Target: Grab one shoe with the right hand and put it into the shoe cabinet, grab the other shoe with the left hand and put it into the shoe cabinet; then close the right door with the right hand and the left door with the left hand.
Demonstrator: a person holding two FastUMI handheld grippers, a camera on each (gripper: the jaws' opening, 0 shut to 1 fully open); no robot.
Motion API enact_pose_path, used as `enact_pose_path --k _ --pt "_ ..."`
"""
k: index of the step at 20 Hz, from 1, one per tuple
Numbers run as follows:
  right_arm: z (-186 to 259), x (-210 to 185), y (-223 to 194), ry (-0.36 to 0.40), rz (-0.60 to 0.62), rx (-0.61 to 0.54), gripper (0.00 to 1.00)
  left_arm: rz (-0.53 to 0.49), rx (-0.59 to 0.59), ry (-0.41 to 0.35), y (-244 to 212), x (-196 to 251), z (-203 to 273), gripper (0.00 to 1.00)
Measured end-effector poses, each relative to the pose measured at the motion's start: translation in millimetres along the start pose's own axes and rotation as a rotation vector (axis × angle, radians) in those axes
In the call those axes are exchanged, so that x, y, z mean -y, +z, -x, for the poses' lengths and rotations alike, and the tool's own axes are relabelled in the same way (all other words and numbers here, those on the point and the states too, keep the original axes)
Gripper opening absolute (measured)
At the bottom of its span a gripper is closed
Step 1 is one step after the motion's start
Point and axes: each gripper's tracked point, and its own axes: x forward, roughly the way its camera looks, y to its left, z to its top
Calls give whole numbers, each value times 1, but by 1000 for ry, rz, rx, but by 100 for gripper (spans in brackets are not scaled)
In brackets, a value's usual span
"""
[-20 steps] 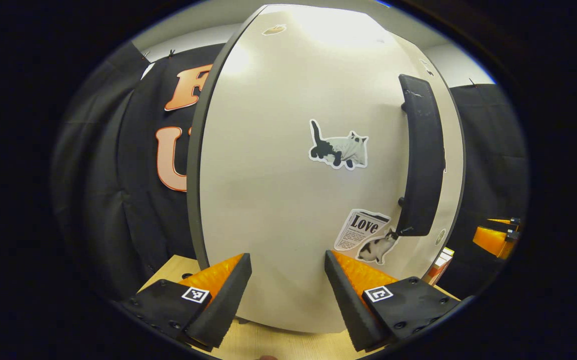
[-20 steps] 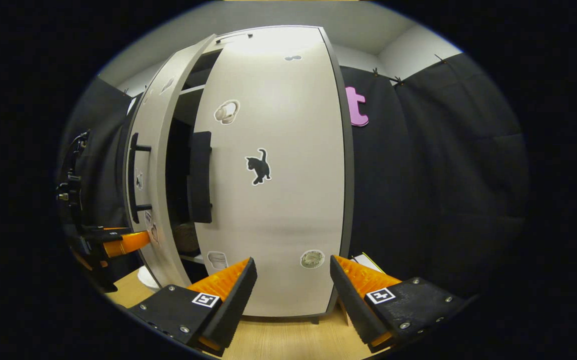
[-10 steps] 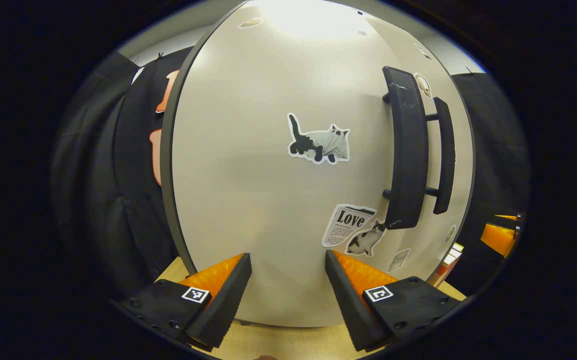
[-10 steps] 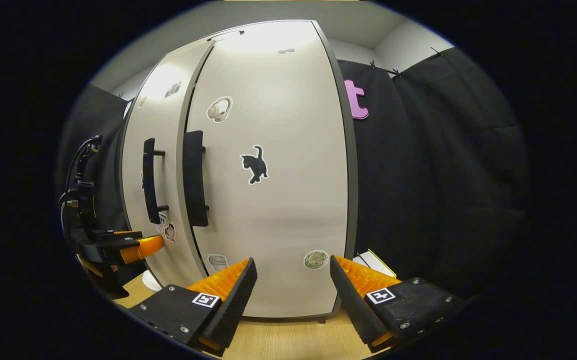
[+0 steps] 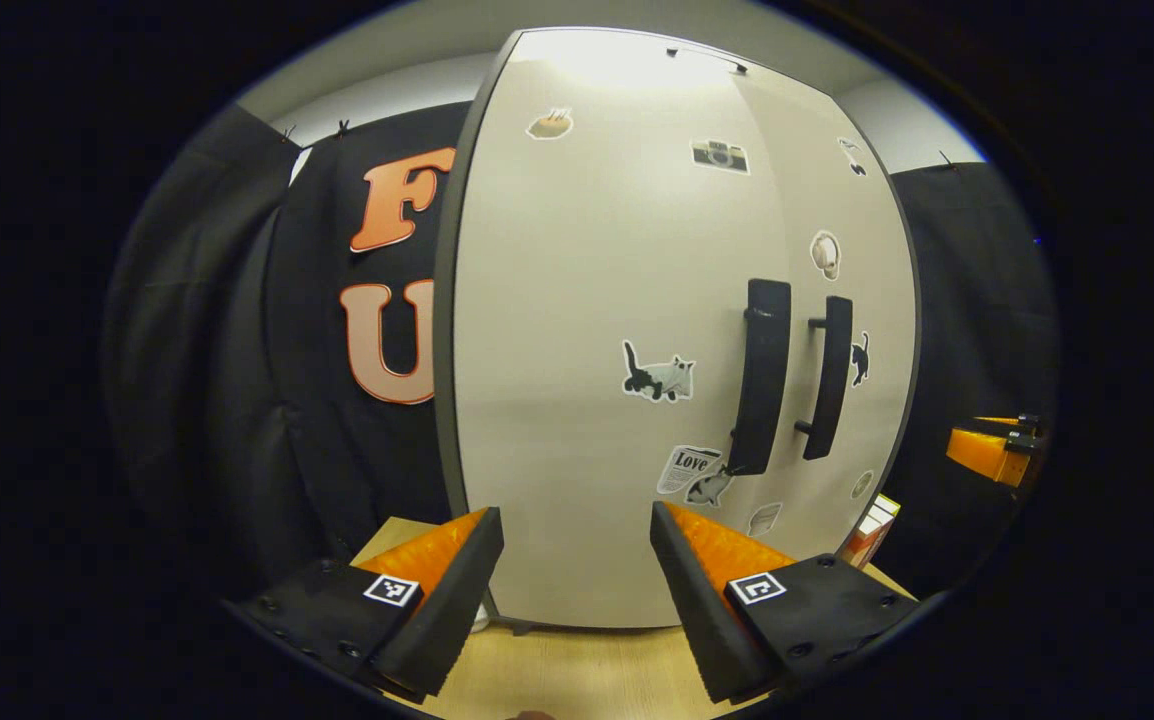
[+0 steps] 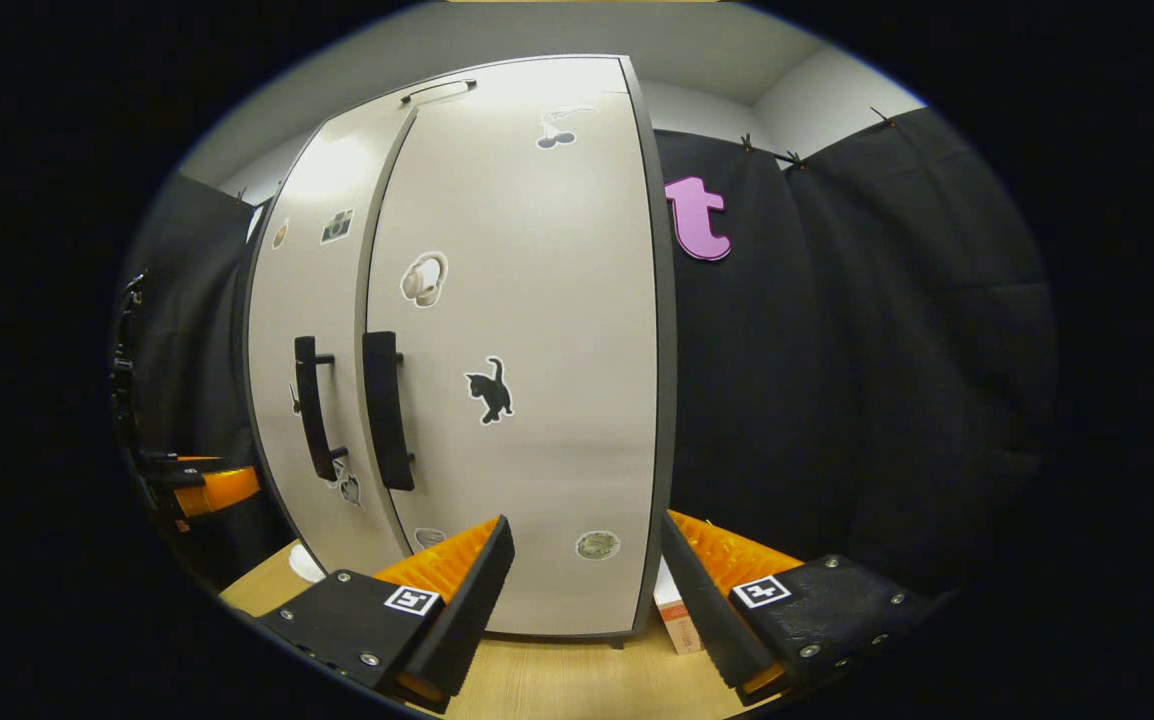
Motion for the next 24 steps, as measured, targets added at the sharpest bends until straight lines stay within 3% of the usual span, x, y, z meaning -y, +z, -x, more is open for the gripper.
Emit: enact_pose_path --k 9,14,24 --pt "44 23 22 -5 -5 33 91 2 89 107 33 -61 89 96" --pt "62 45 20 -37 -9 34 91 -24 112 160 45 -86 115 97" --pt "79 47 32 -56 -7 79 91 5 123 120 51 -83 117 94"
